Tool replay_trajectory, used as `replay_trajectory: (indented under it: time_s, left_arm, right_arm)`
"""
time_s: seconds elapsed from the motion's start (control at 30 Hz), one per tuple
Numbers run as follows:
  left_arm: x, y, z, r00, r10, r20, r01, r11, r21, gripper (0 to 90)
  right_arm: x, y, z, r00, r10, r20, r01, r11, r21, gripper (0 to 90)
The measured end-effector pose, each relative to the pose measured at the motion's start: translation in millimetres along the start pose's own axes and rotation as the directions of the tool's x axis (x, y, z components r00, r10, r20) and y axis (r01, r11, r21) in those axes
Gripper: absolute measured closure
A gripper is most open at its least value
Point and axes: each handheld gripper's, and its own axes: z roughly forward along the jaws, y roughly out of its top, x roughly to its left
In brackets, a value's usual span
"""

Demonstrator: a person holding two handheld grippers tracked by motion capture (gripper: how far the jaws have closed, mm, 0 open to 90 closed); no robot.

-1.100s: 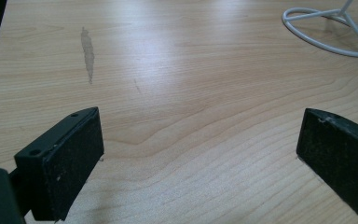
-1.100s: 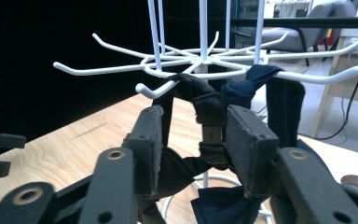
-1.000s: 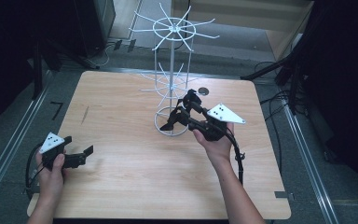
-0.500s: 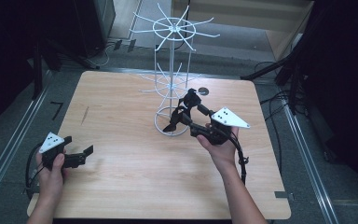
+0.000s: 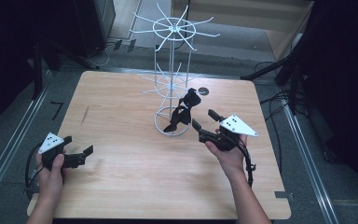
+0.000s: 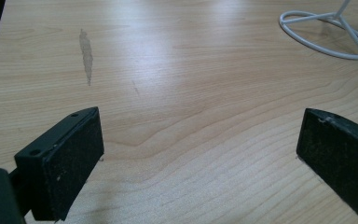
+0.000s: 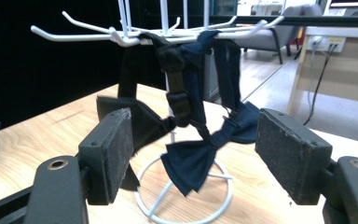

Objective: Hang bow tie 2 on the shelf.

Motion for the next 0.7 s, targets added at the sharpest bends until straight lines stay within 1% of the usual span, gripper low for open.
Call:
replay_trajectory:
  time_s: [0.03, 0.1, 0.17, 0.2, 0.27, 0.33, 0.47, 0.5, 0.7]
  left_arm:
    - [0.1, 0.1, 0.0, 1.0, -0.001, 0.001, 0.001, 1.0, 0.001, 1.4]
    - [0.2, 0.1, 0.0, 1.0, -0.002, 0.001, 0.002, 1.0, 0.002, 1.4]
    - [0.2, 0.1, 0.0, 1.0, -0.002, 0.001, 0.002, 1.0, 0.003, 1.4]
    - [0.2, 0.1, 0.0, 1.0, -0.001, 0.001, 0.001, 1.0, 0.003, 1.4]
    - [0.2, 0.1, 0.1, 1.0, -0.002, 0.0, 0.002, 1.0, 0.003, 1.4]
    - [0.1, 0.1, 0.1, 1.0, -0.003, -0.001, 0.003, 1.0, 0.003, 1.4]
    - [0.1, 0.1, 0.2, 1.0, -0.002, -0.001, 0.002, 1.0, 0.003, 1.4]
    - [0.1, 0.1, 0.3, 1.0, -0.002, -0.001, 0.002, 1.0, 0.002, 1.4]
    - [0.1, 0.2, 0.2, 1.0, -0.001, -0.001, 0.001, 1.0, 0.003, 1.4]
  right_arm:
    - [-0.9, -1.6, -1.8, 1.0, 0.005, 0.0, -0.005, 1.0, -0.004, 28.7]
    - [-4.5, -5.2, -7.5, 0.9995, 0.03, -0.009, -0.03, 1.0, 0.001, 27.3]
    - [-7.1, -6.5, -11.4, 0.9995, 0.031, -0.003, -0.031, 0.999, 0.012, 26.9]
    - [-8.7, -8.6, -14.9, 0.9997, 0.023, 0.011, -0.023, 1.0, -0.002, 27.6]
    - [-11.3, -12.1, -20.3, 0.9993, 0.031, 0.023, -0.031, 1.0, 0.004, 27.8]
    - [-14.4, -15.8, -24.9, 0.9993, 0.028, 0.027, -0.028, 1.0, 0.009, 27.8]
    - [-19.8, -20.8, -33.8, 0.9984, 0.038, 0.042, -0.038, 0.999, 0.013, 27.8]
    - [-20.9, -21.6, -35.0, 0.9984, 0.033, 0.047, -0.034, 0.999, 0.014, 27.8]
    - [-27.8, -30.0, -43.3, 0.9965, 0.04, 0.073, -0.042, 0.999, 0.028, 28.2]
